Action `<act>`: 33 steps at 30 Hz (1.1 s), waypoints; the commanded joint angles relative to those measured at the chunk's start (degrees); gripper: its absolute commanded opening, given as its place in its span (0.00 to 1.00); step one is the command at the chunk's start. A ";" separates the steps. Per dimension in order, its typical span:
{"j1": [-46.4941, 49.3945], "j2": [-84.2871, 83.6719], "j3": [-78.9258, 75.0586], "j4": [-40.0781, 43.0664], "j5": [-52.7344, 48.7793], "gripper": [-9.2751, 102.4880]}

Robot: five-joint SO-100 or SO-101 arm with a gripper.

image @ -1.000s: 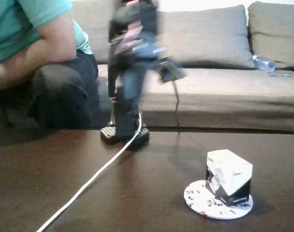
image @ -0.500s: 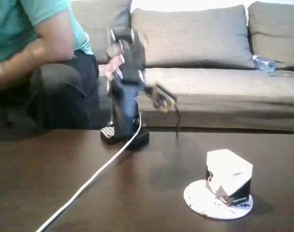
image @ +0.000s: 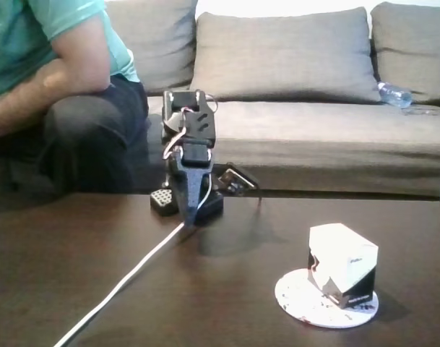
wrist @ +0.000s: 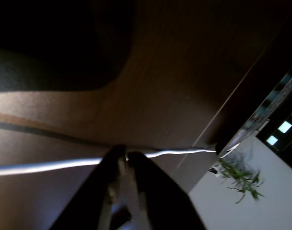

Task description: Grasp a servo box and put it on the zirlivani.

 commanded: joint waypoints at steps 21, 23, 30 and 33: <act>7.29 1.32 -1.41 4.92 7.21 0.08; 7.29 1.32 -1.41 4.92 7.21 0.09; 7.21 1.32 -1.41 4.83 6.86 0.08; 7.21 1.32 -1.41 4.83 6.86 0.08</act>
